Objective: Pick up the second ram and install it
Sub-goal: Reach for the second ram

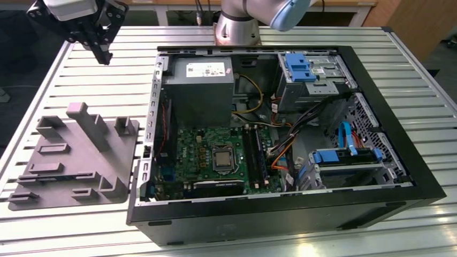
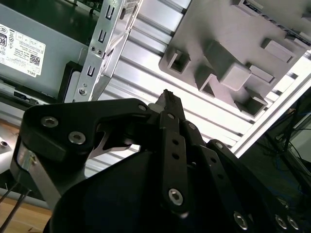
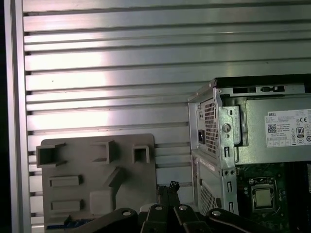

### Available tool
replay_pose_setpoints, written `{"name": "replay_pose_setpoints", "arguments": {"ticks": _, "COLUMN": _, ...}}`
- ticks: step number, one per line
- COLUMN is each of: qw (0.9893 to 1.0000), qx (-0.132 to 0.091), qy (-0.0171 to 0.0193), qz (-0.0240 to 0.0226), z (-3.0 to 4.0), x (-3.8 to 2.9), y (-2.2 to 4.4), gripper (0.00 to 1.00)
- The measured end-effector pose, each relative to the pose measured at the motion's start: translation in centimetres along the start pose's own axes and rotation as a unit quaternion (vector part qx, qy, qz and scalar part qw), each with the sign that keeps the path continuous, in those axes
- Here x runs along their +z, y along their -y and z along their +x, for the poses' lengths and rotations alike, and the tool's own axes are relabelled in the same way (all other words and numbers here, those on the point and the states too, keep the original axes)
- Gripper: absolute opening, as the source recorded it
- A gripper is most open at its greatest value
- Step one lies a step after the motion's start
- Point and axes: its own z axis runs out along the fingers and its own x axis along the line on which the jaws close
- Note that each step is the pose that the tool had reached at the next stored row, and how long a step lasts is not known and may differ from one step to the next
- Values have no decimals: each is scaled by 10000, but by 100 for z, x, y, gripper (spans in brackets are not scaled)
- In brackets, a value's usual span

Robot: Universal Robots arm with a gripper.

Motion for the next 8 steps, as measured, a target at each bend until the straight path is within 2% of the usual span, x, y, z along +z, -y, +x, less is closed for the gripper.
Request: {"name": "replay_pose_setpoints", "arguments": {"ticks": 8, "qw": 10000, "qx": 0, "qy": 0, "qz": 1, "z": 34, "x": -1, "y": 12, "gripper": 11}}
